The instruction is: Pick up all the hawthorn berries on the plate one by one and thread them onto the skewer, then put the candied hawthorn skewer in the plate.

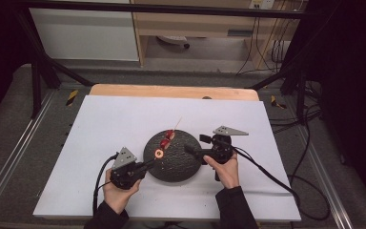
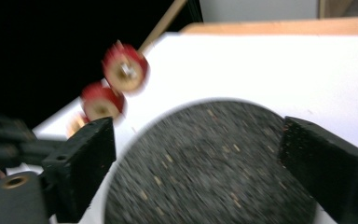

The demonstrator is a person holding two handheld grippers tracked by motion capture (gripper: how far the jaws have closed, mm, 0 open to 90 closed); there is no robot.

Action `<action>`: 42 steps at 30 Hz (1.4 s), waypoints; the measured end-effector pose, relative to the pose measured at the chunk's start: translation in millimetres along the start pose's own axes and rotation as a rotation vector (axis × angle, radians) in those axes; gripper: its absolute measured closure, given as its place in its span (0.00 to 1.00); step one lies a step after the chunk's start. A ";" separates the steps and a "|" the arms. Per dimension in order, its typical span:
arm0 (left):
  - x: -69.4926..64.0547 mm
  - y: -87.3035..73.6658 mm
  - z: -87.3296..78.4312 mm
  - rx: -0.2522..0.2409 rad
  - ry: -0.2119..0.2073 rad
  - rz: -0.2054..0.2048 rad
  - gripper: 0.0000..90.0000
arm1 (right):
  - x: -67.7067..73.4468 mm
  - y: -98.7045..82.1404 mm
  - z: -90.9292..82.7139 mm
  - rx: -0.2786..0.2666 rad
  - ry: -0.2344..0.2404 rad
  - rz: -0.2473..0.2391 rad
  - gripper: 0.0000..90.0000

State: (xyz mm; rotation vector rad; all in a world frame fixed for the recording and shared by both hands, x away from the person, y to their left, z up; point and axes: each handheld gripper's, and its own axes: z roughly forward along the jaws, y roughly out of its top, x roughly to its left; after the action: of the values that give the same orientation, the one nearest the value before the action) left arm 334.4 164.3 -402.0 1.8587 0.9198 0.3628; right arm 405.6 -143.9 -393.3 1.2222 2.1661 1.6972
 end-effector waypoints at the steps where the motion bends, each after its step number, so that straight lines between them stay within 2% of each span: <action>1: 0.7 0.1 -0.4 0.002 0.001 0.000 0.98 | -1.8 -0.9 -1.7 0.021 -0.015 -0.021 0.08; 2: 1.2 0.3 -0.7 0.004 0.002 -0.002 0.98 | -3.8 -2.1 -3.6 0.036 -0.030 -0.043 0.07; 3: 1.2 0.3 -0.7 0.004 0.002 -0.002 0.98 | -3.8 -2.1 -3.6 0.036 -0.030 -0.043 0.07; 4: 1.9 0.7 -1.2 0.008 0.000 0.000 0.98 | -7.0 -4.8 -8.2 0.060 -0.051 -0.062 0.05; 7: 2.8 1.9 -2.1 0.016 0.000 0.007 0.98 | -12.9 -10.0 -15.3 0.087 -0.067 -0.092 0.03; 9: 3.1 2.8 -2.6 0.025 -0.001 0.011 0.98 | -14.7 -12.2 -17.8 0.098 -0.070 -0.095 0.02; 12: 4.5 4.7 -2.4 0.039 0.000 0.019 0.98 | -22.9 -22.2 -27.4 0.144 -0.090 -0.124 0.01; 18: 8.2 13.2 -1.3 0.070 0.003 0.034 0.98 | -34.4 -37.9 -41.6 0.181 -0.108 -0.152 0.01; 23: 8.6 21.4 3.1 0.107 0.002 0.053 0.98 | -43.1 -49.5 -54.6 0.185 -0.114 -0.157 0.01; 28: 10.5 26.1 7.4 0.133 0.006 0.058 0.98 | -48.9 -59.3 -66.7 0.204 -0.132 -0.164 0.01; 34: 14.1 31.4 18.8 0.175 0.016 0.063 0.98 | -54.0 -67.2 -80.8 0.195 -0.151 -0.154 0.01; 42: 15.2 32.4 33.0 0.233 0.024 0.063 0.98 | -60.9 -76.2 -89.5 0.211 -0.165 -0.146 0.01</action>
State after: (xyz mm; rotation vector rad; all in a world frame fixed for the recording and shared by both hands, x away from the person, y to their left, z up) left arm 378.6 146.9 -391.3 2.1034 0.9546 0.3280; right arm 358.1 -254.3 -448.8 1.1716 2.3141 1.2912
